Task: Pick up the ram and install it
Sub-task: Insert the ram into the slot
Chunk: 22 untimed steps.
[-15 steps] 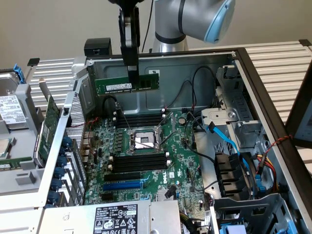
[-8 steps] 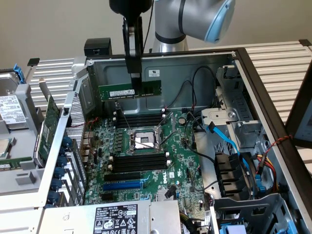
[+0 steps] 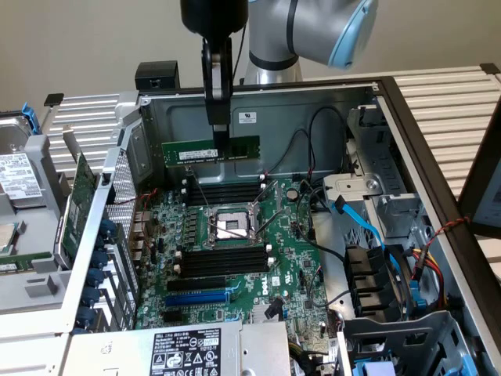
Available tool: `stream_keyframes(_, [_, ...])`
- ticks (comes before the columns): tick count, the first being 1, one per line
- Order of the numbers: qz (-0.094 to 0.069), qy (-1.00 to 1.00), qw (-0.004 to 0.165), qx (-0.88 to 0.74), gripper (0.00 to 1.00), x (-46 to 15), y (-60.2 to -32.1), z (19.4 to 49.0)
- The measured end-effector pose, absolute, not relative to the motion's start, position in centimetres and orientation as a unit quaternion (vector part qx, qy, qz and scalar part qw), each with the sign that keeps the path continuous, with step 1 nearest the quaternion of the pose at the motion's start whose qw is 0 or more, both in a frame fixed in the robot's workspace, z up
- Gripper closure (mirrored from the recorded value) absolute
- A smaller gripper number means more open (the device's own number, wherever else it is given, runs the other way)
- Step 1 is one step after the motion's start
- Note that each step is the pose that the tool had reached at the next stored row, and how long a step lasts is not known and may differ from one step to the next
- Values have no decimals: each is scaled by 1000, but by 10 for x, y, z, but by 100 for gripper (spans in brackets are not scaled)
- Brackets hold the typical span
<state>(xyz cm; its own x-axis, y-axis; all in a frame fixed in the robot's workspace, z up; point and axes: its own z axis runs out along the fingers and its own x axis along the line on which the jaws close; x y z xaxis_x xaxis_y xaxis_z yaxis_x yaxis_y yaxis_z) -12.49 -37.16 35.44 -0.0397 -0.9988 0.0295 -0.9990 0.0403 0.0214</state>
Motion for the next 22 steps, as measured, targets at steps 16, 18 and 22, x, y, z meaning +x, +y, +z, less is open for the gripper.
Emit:
stream_keyframes(16, [28, -720, 45, 692, 88, -124, -370, 342])
stream_keyframes(18, [27, -720, 43, 692, 88, -124, -370, 338])
stream_keyframes(22, [21, -720, 38, 692, 88, -124, -374, 333])
